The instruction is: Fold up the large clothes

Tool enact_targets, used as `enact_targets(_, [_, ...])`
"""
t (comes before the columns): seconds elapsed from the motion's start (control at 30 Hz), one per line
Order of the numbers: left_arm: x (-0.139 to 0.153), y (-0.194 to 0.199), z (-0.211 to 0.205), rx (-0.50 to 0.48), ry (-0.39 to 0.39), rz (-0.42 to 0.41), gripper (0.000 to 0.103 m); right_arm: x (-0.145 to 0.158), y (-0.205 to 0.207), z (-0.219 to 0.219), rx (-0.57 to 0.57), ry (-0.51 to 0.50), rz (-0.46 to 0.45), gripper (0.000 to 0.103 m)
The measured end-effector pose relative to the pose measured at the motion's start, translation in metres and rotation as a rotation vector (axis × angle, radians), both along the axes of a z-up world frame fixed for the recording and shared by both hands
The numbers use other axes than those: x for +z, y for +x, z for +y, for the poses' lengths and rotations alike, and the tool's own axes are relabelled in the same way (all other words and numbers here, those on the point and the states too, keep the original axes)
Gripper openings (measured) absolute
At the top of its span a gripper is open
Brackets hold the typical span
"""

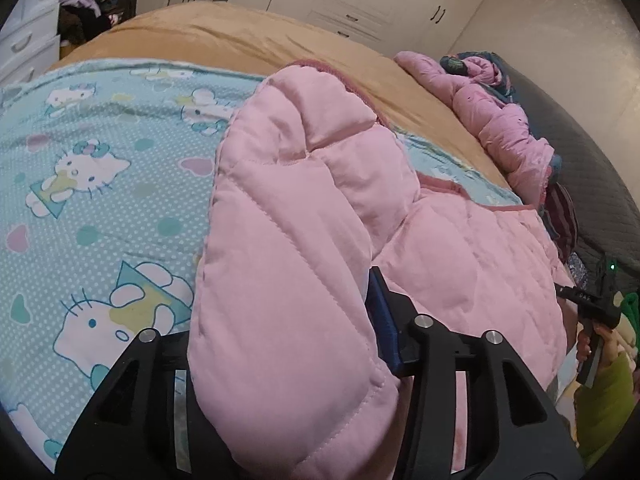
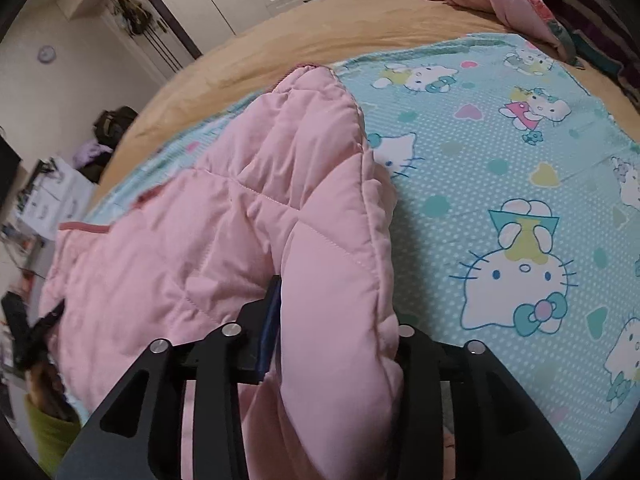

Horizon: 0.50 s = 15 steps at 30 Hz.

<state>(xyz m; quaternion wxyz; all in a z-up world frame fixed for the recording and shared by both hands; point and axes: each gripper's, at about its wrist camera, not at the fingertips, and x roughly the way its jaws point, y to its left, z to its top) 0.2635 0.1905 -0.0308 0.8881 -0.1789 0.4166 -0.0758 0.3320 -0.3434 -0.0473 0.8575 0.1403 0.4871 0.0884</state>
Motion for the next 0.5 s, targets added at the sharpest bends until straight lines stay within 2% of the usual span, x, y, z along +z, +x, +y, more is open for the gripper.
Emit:
enact_targets(0.17, [-0.006, 0.006, 0.0, 0.003, 0.009, 0.014, 0.044, -0.017, 0.006, -0.008, -0.035, 0.029, 0.025, 0.045])
enact_targets(0.2, [-0.007, 0.007, 0.0, 0.004, 0.013, 0.015, 0.045, -0.018, 0.006, -0.008, -0.041, 0.024, 0.028, 0.049])
enact_targets(0.37, [-0.013, 0.014, -0.003, 0.026, 0.05, 0.03, 0.058, -0.017, 0.007, -0.011, -0.068, 0.02, 0.037, 0.059])
enact_targets(0.43, [-0.011, 0.013, -0.005, 0.036, 0.065, 0.026, 0.06, -0.013, 0.002, -0.011, -0.078, 0.015, 0.022, 0.065])
enact_targets(0.5, [-0.008, 0.011, -0.008, 0.038, 0.079, 0.024, 0.067, -0.008, -0.003, -0.011, -0.083, 0.002, 0.008, 0.067])
